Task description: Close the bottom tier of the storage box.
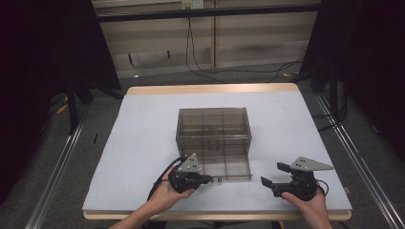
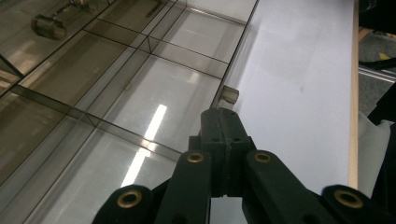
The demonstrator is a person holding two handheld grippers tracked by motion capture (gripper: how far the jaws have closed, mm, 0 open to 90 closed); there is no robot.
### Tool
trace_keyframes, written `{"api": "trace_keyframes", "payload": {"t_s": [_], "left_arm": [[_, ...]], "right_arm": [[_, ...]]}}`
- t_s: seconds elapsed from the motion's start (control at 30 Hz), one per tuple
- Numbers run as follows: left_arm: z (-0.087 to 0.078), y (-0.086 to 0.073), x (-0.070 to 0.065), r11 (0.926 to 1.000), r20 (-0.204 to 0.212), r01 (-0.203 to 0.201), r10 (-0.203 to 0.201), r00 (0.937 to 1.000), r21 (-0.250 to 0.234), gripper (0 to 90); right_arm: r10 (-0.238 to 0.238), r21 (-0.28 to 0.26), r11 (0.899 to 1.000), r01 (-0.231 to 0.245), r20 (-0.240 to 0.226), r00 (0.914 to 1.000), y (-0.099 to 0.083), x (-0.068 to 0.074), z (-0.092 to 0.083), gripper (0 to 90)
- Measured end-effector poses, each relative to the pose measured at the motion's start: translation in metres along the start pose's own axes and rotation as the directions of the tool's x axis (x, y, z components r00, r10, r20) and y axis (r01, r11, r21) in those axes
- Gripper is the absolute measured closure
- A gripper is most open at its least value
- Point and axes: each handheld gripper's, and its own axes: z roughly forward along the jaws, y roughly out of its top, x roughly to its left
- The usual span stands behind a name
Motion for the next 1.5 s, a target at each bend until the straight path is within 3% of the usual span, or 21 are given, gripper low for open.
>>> {"api": "trace_keyframes", "payload": {"t_s": [0.73, 0.8, 1.1, 1.5], "left_arm": [[0.0029, 0.0008, -0.0024, 0.9997, -0.011, -0.016, 0.016, 0.9998, 0.018, 90.0], [0.0051, 0.0004, -0.0033, 0.9999, -0.012, -0.012, 0.012, 0.9999, -0.002, 90.0], [0.0046, 0.0019, -0.0012, 0.9998, -0.015, -0.016, 0.016, 0.9997, 0.012, 90.0], [0.0066, 0.0013, 0.0006, 0.9999, -0.018, -0.010, 0.010, 0.9998, -0.007, 90.0]], "right_arm": [[-0.014, 0.027, 1.000, 0.014, 0.004, 0.9999, 0.0000, 0.0017, 0.0015, 14.5], [-0.016, 0.027, 1.000, 0.016, 0.004, 0.9999, 0.0000, 0.0019, 0.0017, 14.5], [-0.014, 0.029, 0.999, 0.014, 0.001, 0.9999, 0.0001, 0.0019, 0.0016, 14.5], [-0.016, 0.023, 1.000, 0.017, -0.006, 0.9998, 0.0004, 0.0018, 0.0015, 14.5]]}}
